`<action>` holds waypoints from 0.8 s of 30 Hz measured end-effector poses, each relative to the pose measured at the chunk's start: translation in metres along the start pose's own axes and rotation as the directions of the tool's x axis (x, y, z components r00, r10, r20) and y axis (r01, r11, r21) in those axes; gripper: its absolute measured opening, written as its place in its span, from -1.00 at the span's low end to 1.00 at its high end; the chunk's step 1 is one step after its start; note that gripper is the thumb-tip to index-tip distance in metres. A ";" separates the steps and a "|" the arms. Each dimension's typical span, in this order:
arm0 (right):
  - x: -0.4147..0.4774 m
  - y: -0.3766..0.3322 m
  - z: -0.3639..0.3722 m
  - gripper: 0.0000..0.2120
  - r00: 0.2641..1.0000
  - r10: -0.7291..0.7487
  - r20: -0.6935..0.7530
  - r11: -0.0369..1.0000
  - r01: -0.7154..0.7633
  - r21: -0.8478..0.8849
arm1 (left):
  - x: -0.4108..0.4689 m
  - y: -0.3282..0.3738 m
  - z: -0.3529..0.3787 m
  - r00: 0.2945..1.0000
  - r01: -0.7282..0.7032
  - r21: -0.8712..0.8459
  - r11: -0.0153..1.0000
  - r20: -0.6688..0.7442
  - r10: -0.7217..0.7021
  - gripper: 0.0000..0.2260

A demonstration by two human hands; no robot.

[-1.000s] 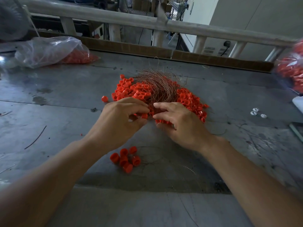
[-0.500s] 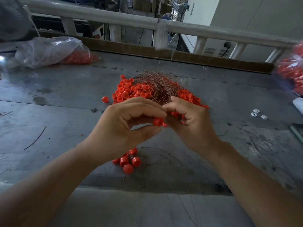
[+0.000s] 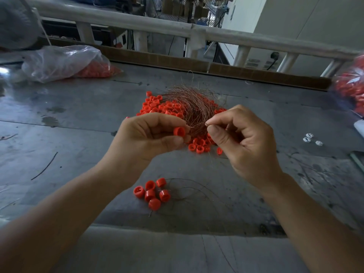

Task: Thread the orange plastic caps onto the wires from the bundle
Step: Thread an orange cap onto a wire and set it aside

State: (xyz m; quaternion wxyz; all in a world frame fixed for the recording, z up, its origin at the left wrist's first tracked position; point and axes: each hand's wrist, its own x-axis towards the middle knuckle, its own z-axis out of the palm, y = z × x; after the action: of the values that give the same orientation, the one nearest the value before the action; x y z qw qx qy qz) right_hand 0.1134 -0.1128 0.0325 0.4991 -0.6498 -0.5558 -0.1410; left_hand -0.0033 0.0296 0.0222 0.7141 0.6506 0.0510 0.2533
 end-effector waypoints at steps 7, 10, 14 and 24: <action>-0.003 -0.004 0.004 -0.95 0.996 0.052 0.078 0.999 -0.050 -0.019 | -0.002 -0.002 0.003 0.993 0.052 -0.052 0.997 0.110 -0.046 -0.79; -0.004 -0.004 0.004 -0.95 0.995 0.073 0.074 0.997 -0.072 -0.014 | -0.001 -0.001 0.002 0.993 0.073 -0.057 0.996 0.098 -0.067 -0.78; -0.006 -0.004 0.004 -0.95 0.993 0.085 0.085 0.996 -0.084 -0.015 | -0.002 0.001 0.003 0.992 0.095 -0.090 0.991 0.093 -0.087 -0.80; -0.007 -0.006 0.005 -0.96 0.991 0.094 0.093 0.995 -0.092 -0.026 | -0.002 -0.001 0.003 0.997 0.074 -0.017 0.997 0.036 -0.073 -0.76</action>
State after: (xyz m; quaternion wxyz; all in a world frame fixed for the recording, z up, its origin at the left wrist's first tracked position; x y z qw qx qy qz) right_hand 0.1045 -0.1137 0.0281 0.4713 -0.6861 -0.5464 -0.0925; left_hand -0.0040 0.0263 0.0213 0.7298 0.6460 0.0598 0.2156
